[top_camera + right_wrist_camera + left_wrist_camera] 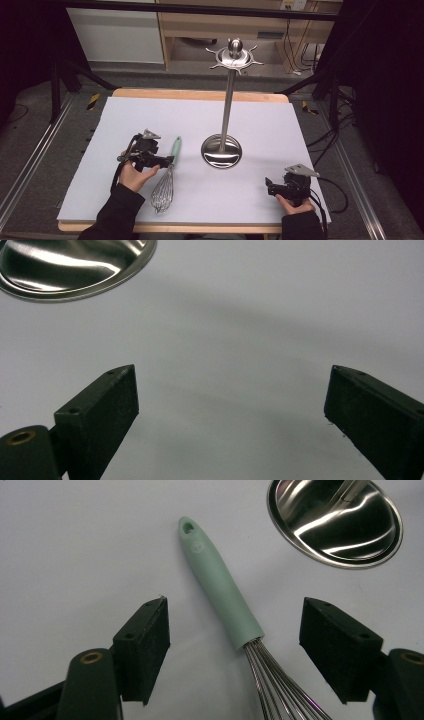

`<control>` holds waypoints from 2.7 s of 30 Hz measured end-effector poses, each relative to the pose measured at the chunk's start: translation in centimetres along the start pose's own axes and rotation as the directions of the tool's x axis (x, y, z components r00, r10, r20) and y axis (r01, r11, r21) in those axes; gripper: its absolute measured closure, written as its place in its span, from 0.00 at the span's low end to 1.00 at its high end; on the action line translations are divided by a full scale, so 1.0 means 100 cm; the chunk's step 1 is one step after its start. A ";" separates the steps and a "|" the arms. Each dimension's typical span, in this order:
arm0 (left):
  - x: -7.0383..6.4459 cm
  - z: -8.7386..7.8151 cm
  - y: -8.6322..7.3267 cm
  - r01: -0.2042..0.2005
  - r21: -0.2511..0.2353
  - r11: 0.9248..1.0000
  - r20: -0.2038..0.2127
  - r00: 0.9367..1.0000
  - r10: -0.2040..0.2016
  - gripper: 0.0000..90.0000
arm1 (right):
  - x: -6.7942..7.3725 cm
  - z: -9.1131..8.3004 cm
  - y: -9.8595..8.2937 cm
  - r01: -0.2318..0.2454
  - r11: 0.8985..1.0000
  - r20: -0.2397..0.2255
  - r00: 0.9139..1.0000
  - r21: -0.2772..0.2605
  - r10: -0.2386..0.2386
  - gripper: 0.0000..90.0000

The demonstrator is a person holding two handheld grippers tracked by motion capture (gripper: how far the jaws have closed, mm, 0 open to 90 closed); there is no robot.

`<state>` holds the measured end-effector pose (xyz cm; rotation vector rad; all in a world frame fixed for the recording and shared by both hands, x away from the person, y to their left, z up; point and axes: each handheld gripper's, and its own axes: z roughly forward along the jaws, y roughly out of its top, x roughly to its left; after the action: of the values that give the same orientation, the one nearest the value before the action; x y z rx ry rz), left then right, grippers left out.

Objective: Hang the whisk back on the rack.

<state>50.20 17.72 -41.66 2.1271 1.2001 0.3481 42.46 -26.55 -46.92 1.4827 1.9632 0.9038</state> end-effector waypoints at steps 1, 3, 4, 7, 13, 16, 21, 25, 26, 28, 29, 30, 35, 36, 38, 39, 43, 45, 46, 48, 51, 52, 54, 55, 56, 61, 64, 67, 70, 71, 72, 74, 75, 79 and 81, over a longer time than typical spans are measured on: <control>0.000 0.002 0.000 0.002 0.008 1.000 -0.001 1.000 -0.002 0.31 | 0.000 0.000 0.000 0.000 1.000 0.000 1.000 0.001 0.000 0.08; 0.000 0.004 0.000 0.000 0.017 1.000 -0.004 1.000 0.000 0.32 | 0.000 0.000 0.000 0.001 1.000 0.001 1.000 0.001 -0.001 0.08; 0.000 0.007 0.000 0.002 0.033 0.999 -0.007 1.000 -0.002 0.33 | 0.000 0.001 0.000 -0.003 1.000 0.001 1.000 0.005 0.003 0.09; 0.000 0.010 0.000 0.005 0.051 0.999 -0.005 1.000 -0.005 0.34 | 0.001 0.001 0.000 -0.006 1.000 -0.001 1.000 0.006 0.006 0.09; -0.004 0.021 0.001 0.007 0.092 0.996 -0.004 1.000 -0.007 0.39 | 0.000 0.001 0.000 0.002 1.000 0.000 1.000 0.010 -0.002 0.09; -0.006 0.028 0.001 0.009 0.123 0.992 -0.006 1.000 -0.009 0.42 | 0.000 0.002 0.000 0.003 1.000 0.000 1.000 0.011 -0.003 0.09; -0.007 0.036 0.000 0.021 0.157 0.987 -0.001 1.000 -0.021 0.50 | 0.000 0.002 0.000 0.003 1.000 -0.001 1.000 0.011 -0.003 0.09; -0.007 0.041 0.000 0.035 0.179 0.983 0.001 0.999 -0.036 0.58 | 0.000 0.002 0.000 0.003 1.000 -0.002 1.000 0.012 -0.003 0.09; -0.007 0.041 0.000 0.035 0.179 0.983 0.001 0.999 -0.036 0.58 | 0.001 0.002 0.000 0.001 1.000 -0.003 1.000 0.012 -0.001 0.09; -0.007 0.045 0.000 0.038 0.198 0.979 0.006 0.999 -0.040 0.60 | 0.001 0.001 0.000 0.002 1.000 -0.003 1.000 0.011 -0.002 0.09; -0.008 0.047 0.000 0.041 0.204 0.978 0.003 0.999 -0.042 0.62 | 0.000 0.001 0.000 0.003 1.000 -0.001 1.000 0.011 -0.003 0.09; -0.008 0.048 0.000 0.040 0.210 0.977 0.001 0.999 -0.041 0.64 | 0.000 0.001 0.000 0.003 1.000 -0.001 1.000 0.011 -0.003 0.09; -0.008 0.050 0.000 0.062 0.219 0.974 -0.005 0.998 -0.062 0.67 | 0.001 0.001 0.000 0.001 1.000 -0.003 1.000 0.009 -0.001 0.09; -0.008 0.050 0.000 0.062 0.222 0.973 -0.005 0.998 -0.063 0.67 | 0.000 0.002 0.000 0.005 1.000 -0.002 1.000 0.007 -0.005 0.09; -0.008 0.051 0.001 0.076 0.226 0.971 -0.009 0.997 -0.076 0.69 | 0.000 0.002 0.001 0.008 1.000 -0.002 1.000 0.006 -0.008 0.09; -0.008 0.051 0.002 0.077 0.230 0.970 -0.008 0.997 -0.078 0.69 | 0.000 0.002 0.001 0.008 1.000 -0.003 1.000 0.007 -0.008 0.09; -0.009 0.049 0.001 0.072 0.236 0.969 -0.011 0.997 -0.072 0.70 | 0.000 0.001 0.001 0.010 1.000 -0.002 1.000 0.006 -0.010 0.09; -0.011 0.048 0.001 0.054 0.246 0.968 -0.014 0.999 -0.052 0.71 | 0.000 0.001 0.001 0.006 1.000 0.001 1.000 0.005 -0.006 0.09; -0.012 0.047 0.000 0.047 0.248 0.968 -0.012 0.999 -0.045 0.72 | 0.000 0.001 0.001 0.004 1.000 0.000 1.000 0.004 -0.004 0.09; -0.013 0.045 0.000 0.030 0.253 0.967 -0.013 1.000 -0.027 0.74 | 0.000 0.002 0.001 0.009 1.000 0.000 1.000 0.003 -0.009 0.09; -0.015 0.043 -0.001 0.012 0.262 0.965 -0.006 1.000 -0.011 0.75 | 0.000 0.002 0.001 0.008 1.000 -0.001 1.000 0.004 -0.008 0.09; -0.015 0.043 -0.001 0.012 0.262 0.965 -0.006 1.000 -0.011 0.75 | 0.000 0.002 0.001 0.008 1.000 -0.001 1.000 0.004 -0.008 0.09; -0.015 0.044 -0.002 0.007 0.268 0.964 -0.002 1.000 -0.007 0.75 | 0.001 0.002 0.001 0.006 1.000 -0.003 1.000 0.006 -0.006 0.09; -0.014 0.044 -0.002 0.003 0.268 0.964 0.000 1.000 -0.004 0.75 | 0.001 0.002 0.001 0.006 1.000 -0.006 1.000 0.006 -0.006 0.09; -0.015 0.044 -0.002 -0.016 0.266 0.964 0.001 1.000 0.017 0.74 | 0.001 0.002 0.001 0.005 1.000 -0.007 1.000 0.008 -0.004 0.09; -0.017 0.039 0.002 -0.038 0.241 0.970 0.012 0.999 0.036 0.63 | 0.001 0.001 0.001 0.008 1.000 -0.005 1.000 0.008 -0.008 0.09; -0.018 0.035 0.008 -0.042 0.242 0.969 0.013 0.999 0.040 0.58 | 0.001 0.002 0.001 0.008 1.000 -0.005 1.000 0.008 -0.008 0.09; -0.020 0.038 0.012 -0.036 0.264 0.964 0.010 0.999 0.034 0.57 | 0.001 0.001 0.001 0.004 1.000 -0.008 1.000 0.012 -0.004 0.09; -0.022 0.045 0.013 -0.024 0.294 0.955 0.011 1.000 0.022 0.58 | 0.001 0.001 0.001 0.005 1.000 -0.006 1.000 0.011 -0.005 0.09; -0.022 0.047 0.013 -0.019 0.303 0.953 0.018 1.000 0.014 0.59 | 0.001 0.001 0.001 0.005 1.000 -0.007 1.000 0.011 -0.005 0.09; -0.023 0.050 0.013 -0.015 0.310 0.950 0.025 1.000 0.008 0.59 | 0.001 0.001 0.001 0.006 1.000 -0.007 1.000 0.011 -0.006 0.09; -0.023 0.052 0.014 -0.009 0.318 0.948 0.035 0.999 -0.002 0.61 | 0.001 0.002 0.001 0.005 1.000 -0.011 1.000 0.012 -0.005 0.09; -0.023 0.052 0.014 -0.009 0.318 0.948 0.035 0.999 -0.002 0.63 | 0.001 0.002 0.001 0.005 1.000 -0.011 1.000 0.012 -0.005 0.09; -0.027 0.056 0.015 -0.001 0.333 0.943 0.035 0.999 -0.011 0.68 | 0.001 0.002 0.001 0.003 1.000 -0.012 1.000 0.012 -0.002 0.09; -0.027 0.058 0.015 -0.004 0.340 0.941 0.033 0.999 -0.008 0.68 | 0.001 0.002 0.001 0.005 1.000 -0.014 1.000 0.011 -0.005 0.09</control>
<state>52.70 12.50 -44.72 2.4128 1.3194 0.1067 42.63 -26.42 -46.96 1.4810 1.9841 0.9051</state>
